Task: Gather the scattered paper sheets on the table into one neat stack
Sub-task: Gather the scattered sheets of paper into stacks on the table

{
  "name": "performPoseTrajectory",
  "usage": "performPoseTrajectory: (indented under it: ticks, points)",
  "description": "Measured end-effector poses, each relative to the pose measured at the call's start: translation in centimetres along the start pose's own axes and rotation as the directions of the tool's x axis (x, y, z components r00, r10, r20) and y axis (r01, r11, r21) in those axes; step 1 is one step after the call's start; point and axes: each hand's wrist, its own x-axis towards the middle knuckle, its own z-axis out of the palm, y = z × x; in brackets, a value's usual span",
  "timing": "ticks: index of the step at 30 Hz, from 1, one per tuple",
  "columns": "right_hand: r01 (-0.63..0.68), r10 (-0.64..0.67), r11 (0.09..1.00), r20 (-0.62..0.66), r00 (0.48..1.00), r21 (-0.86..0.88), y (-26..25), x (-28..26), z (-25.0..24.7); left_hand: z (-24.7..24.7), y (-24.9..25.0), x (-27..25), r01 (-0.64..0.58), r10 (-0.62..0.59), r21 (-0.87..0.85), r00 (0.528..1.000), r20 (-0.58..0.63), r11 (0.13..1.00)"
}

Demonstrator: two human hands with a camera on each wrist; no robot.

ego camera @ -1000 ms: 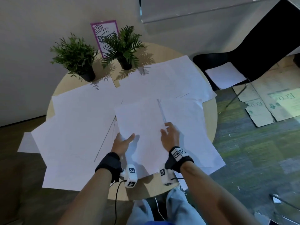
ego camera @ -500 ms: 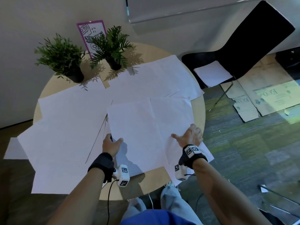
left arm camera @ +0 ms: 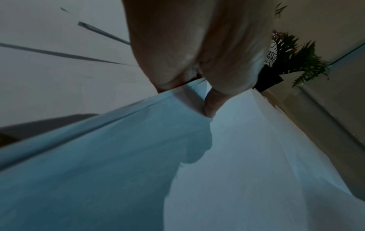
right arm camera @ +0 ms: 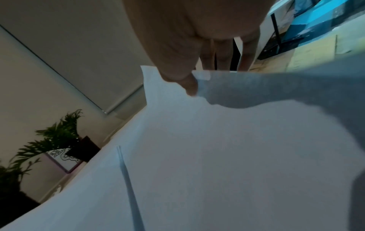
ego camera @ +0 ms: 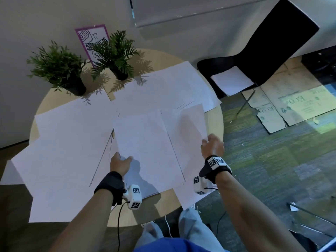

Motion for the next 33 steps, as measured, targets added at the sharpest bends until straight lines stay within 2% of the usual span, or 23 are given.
performPoseTrajectory:
  ticks: [4, 6, 8, 10, 12, 13, 16, 19, 22, 24, 26, 29, 33]
  points:
    - [0.079, -0.070, 0.994, -0.112, 0.991, 0.074, -0.6, -0.3, -1.3, -0.3, 0.2, -0.3, -0.007, 0.007, 0.000, 1.000, -0.003, 1.000]
    - [0.149, -0.120, 0.973, -0.164, 0.979, 0.178, -1.5, -0.3, -2.6, -0.5, 0.5, -0.5, -0.010, 0.010, 0.005, 1.000, 0.001, 1.000]
    - [0.303, -0.237, 0.913, -0.249, 0.939, 0.274, -2.9, -0.5, -4.1, -0.6, 0.8, -1.0, 0.001, -0.001, 0.020, 1.000, 0.004, 1.000]
    - [0.468, -0.352, 0.816, -0.350, 0.868, 0.339, -5.3, -1.1, -5.8, -0.8, 1.3, -1.5, 0.002, -0.002, 0.047, 1.000, -0.002, 0.999]
    - [0.567, -0.415, 0.724, -0.409, 0.813, 0.393, -7.7, -2.0, -7.1, -1.0, 1.7, -1.8, 0.009, -0.009, -0.003, 1.000, 0.024, 1.000]
    - [0.586, -0.429, 0.691, -0.413, 0.804, 0.423, -8.7, -2.3, -7.4, -1.1, 1.7, -1.7, 0.022, -0.020, -0.048, 0.999, 0.038, 0.999]
    - [0.556, -0.442, 0.658, -0.337, 0.831, 0.508, -10.9, -3.0, -7.7, -1.3, 1.3, -1.4, 0.115, -0.094, -0.269, 0.992, 0.090, 0.956]
    - [0.430, -0.408, 0.740, -0.162, 0.898, 0.518, -11.2, -3.2, -5.9, -1.4, 0.9, -1.4, 0.187, -0.139, -0.422, 0.980, 0.142, 0.887]
    - [0.310, -0.351, 0.838, 0.007, 0.937, 0.449, -9.8, -3.7, -2.4, -1.5, 0.7, -1.5, 0.215, -0.135, -0.446, 0.970, 0.204, 0.869]
    - [0.274, -0.325, 0.876, 0.064, 0.944, 0.398, -8.5, -4.4, 0.2, -1.4, 0.2, -1.1, 0.225, -0.133, -0.457, 0.965, 0.224, 0.860]
    - [0.216, -0.276, 0.899, 0.111, 0.955, 0.382, -7.3, -5.3, 2.5, -1.3, 0.3, -1.1, 0.215, -0.134, -0.403, 0.966, 0.220, 0.890]
    - [0.146, -0.221, 0.919, 0.173, 0.960, 0.365, -6.4, -6.6, 5.3, -1.0, 0.8, -1.7, 0.099, -0.057, -0.268, 0.985, 0.161, 0.958]
    - [0.115, -0.206, 0.930, 0.236, 0.950, 0.348, -6.7, -7.9, 7.6, -0.3, -0.2, -1.2, 0.032, -0.010, -0.221, 0.995, 0.100, 0.975]
